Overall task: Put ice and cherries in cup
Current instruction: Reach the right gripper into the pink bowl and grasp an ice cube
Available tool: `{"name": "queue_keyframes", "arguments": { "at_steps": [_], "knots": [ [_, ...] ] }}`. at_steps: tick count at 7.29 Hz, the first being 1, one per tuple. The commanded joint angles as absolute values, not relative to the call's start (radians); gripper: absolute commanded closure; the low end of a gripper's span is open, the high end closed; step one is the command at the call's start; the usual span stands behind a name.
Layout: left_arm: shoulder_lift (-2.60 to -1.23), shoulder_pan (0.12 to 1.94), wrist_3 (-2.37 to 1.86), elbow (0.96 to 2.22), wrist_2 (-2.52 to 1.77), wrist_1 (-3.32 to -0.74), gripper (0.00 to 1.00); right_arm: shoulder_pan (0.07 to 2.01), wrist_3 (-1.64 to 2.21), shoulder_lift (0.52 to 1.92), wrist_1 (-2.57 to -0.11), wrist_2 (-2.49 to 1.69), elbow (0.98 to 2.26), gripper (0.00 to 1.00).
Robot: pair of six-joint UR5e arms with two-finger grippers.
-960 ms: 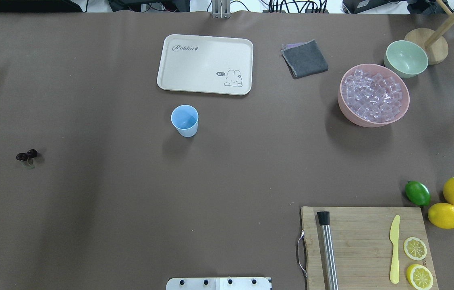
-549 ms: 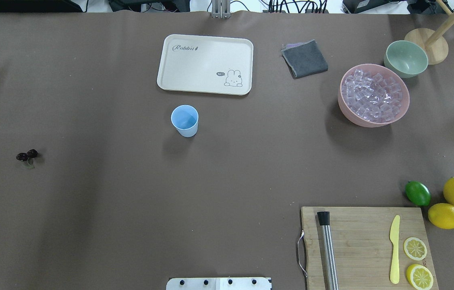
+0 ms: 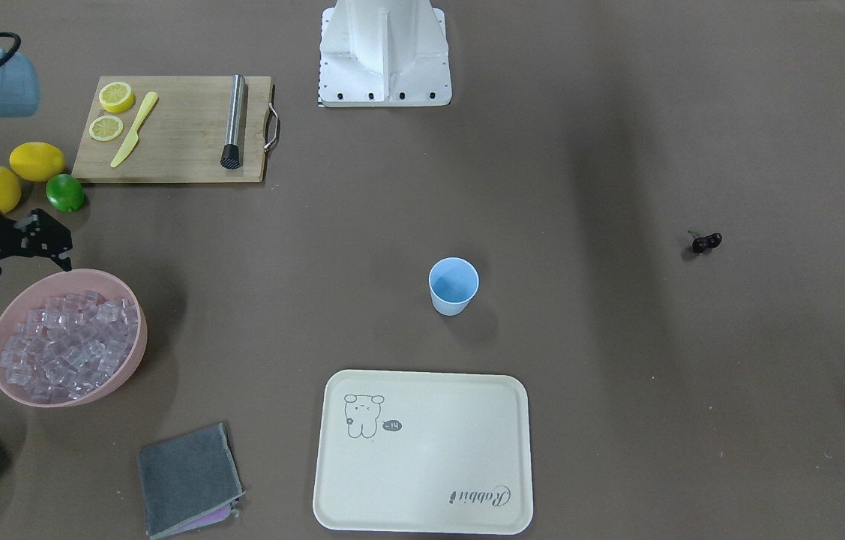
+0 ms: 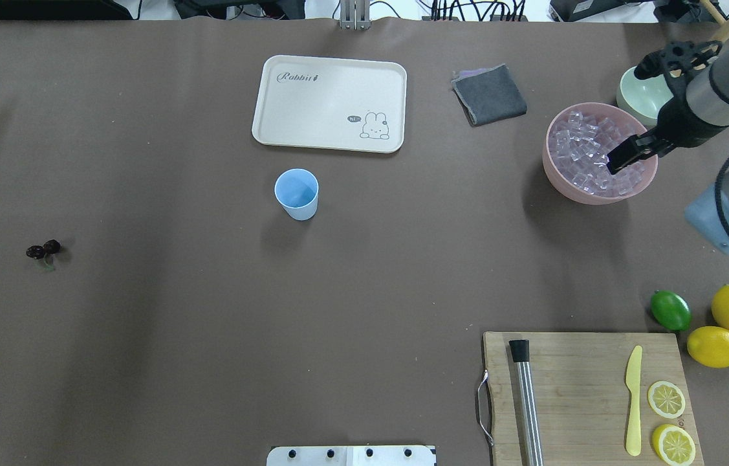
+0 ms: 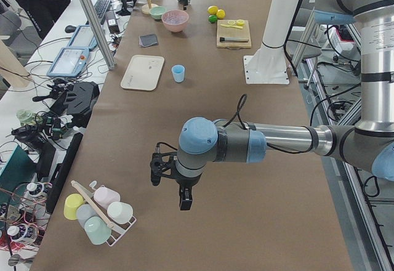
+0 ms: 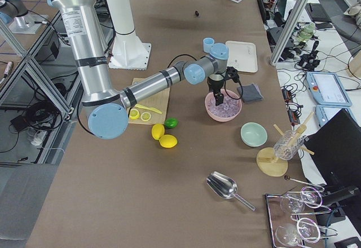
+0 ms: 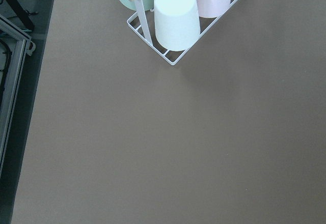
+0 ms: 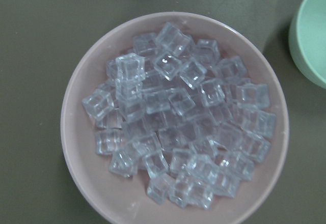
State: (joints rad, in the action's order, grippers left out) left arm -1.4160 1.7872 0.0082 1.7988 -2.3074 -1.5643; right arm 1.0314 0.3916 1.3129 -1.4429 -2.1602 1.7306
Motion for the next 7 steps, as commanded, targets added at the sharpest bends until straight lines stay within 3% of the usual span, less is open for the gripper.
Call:
{"name": "queue_keyframes", "arguments": {
  "at_steps": [1,5,7],
  "knots": [
    [-1.414,1.789,0.009,1.799,-2.307,-1.568,0.02,0.991,0.49,1.258,-1.37,-2.106,1.628,0.09],
    [-1.414,1.789,0.009,1.801,-2.307,-1.574,0.02,0.916,0.929,1.272,-1.37,-2.021,1.661,0.15],
    [-1.414,1.79,0.009,1.801,-2.309,-1.574,0.02,0.896,0.977,1.27,-1.371,-2.003,1.657,0.28]
  ]
}}
